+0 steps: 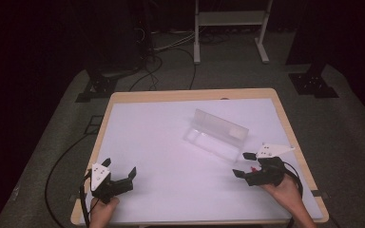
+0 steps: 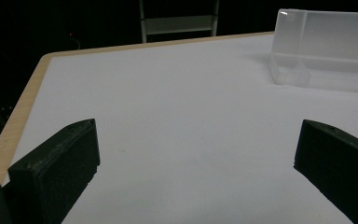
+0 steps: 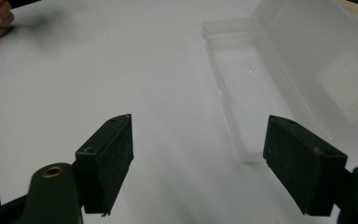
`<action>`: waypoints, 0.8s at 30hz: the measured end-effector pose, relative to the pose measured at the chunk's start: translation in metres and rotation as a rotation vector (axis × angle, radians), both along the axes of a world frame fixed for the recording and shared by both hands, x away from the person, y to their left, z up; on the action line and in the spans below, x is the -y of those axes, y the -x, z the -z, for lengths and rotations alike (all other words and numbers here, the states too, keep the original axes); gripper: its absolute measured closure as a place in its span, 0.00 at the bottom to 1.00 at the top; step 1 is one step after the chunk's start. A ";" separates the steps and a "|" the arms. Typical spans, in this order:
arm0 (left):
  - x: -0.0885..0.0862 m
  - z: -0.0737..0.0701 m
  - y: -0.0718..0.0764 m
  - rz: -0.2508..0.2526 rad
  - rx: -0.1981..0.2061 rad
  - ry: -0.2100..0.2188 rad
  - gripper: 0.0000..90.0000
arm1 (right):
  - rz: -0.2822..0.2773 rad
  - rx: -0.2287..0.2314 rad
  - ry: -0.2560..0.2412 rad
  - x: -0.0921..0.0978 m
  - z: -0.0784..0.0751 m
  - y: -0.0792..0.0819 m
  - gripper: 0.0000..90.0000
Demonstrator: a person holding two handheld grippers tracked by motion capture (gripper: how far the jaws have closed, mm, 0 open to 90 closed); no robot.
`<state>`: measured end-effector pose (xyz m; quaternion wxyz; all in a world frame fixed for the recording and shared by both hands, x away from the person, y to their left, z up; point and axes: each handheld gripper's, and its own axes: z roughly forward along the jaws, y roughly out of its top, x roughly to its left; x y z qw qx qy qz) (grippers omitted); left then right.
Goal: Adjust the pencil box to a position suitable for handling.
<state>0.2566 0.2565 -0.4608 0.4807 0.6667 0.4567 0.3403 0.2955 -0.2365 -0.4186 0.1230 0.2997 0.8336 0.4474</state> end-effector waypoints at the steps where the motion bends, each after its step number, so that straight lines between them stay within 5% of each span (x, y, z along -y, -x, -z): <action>1: 0.001 0.000 0.000 0.000 0.002 0.000 0.00 | -0.005 -0.003 0.004 -0.003 0.000 -0.002 0.26; 24: 0.001 0.000 0.000 0.011 0.000 -0.011 0.00 | -0.063 -0.033 0.087 -0.046 0.001 -0.048 0.32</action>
